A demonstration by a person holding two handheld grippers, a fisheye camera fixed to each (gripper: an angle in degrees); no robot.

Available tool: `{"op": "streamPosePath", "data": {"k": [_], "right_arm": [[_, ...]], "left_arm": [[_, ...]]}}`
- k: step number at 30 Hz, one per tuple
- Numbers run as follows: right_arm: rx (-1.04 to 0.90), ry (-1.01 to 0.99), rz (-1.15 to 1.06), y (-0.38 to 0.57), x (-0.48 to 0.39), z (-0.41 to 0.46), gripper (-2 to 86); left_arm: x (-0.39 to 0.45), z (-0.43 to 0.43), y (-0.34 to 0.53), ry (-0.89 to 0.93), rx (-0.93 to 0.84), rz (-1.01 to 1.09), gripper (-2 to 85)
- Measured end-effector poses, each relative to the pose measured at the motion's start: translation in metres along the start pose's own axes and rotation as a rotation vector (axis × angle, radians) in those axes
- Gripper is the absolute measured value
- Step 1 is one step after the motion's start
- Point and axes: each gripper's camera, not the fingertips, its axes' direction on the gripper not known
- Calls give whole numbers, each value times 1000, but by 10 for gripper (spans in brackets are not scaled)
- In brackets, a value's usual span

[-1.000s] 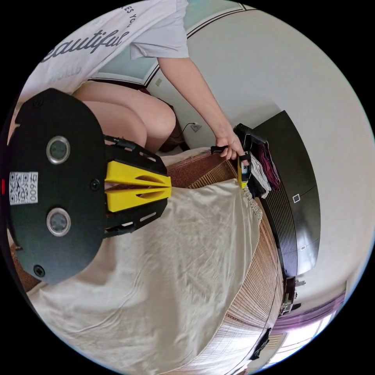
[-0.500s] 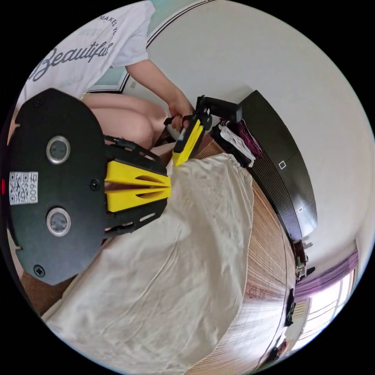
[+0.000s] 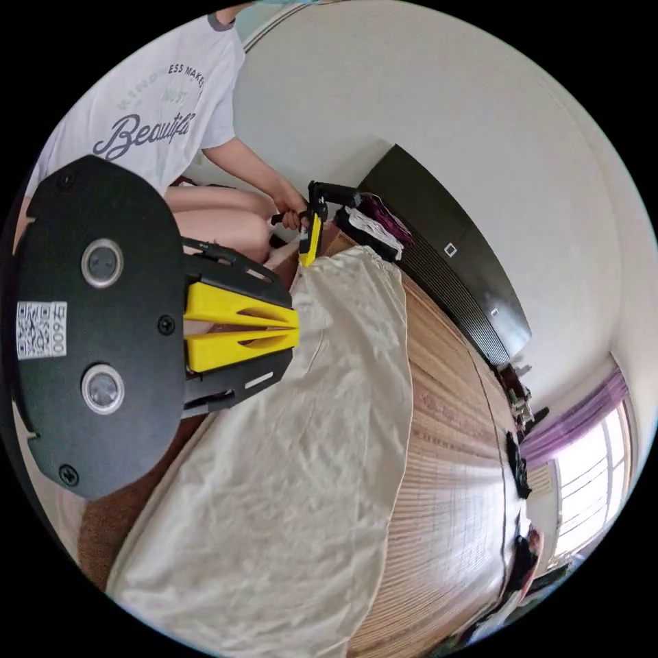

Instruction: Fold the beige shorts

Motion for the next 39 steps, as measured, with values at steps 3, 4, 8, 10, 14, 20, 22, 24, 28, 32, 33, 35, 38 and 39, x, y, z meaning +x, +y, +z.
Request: {"op": "streamPosePath", "data": {"k": [3, 4, 8, 10, 14, 20, 22, 24, 28, 32, 33, 35, 38, 39], "right_arm": [[-103, -63, -154, -78, -45, 96, -9], [-150, -85, -187, -108, -53, 137, -8], [-404, -197, -176, -184, -33, 256, -8], [-442, -223, -118, -205, 1, 275, -8], [-426, -192, -32, -255, 102, 275, -8], [-14, 38, 205, -296, 231, 170, -8], [6, -45, 156, -296, 231, 155, -8], [-108, -178, 74, -297, 216, 168, -8], [-502, -369, -145, -285, 165, 245, -8], [-432, -404, 44, -317, 223, 251, -8], [-398, -392, 85, -323, 237, 246, -8], [-256, -292, 229, -339, 290, 212, -8], [-124, -150, 270, -347, 313, 162, -8], [-107, -121, 262, -347, 313, 153, -8]], "left_arm": [[10, -6, -2, 47, 57, 27, 1], [17, -5, -5, 16, 68, 42, 1], [10, 39, -4, -89, -45, 17, 3], [11, 47, 9, -121, -21, 55, 3], [19, 56, 35, -197, 2, 89, 3], [1, 59, 68, -188, 36, 66, 2], [-4, 59, 76, -188, 39, 66, 2], [-7, 59, 84, -197, 39, 68, 2], [-17, 58, 104, -205, 48, 71, 2], [-30, 56, 124, -198, 49, 70, 1], [-32, 56, 126, -199, 48, 71, 1], [-37, 55, 137, -209, 48, 80, 2], [-45, 53, 151, -212, 50, 83, 2], [-46, 53, 154, -210, 51, 83, 2]]}}
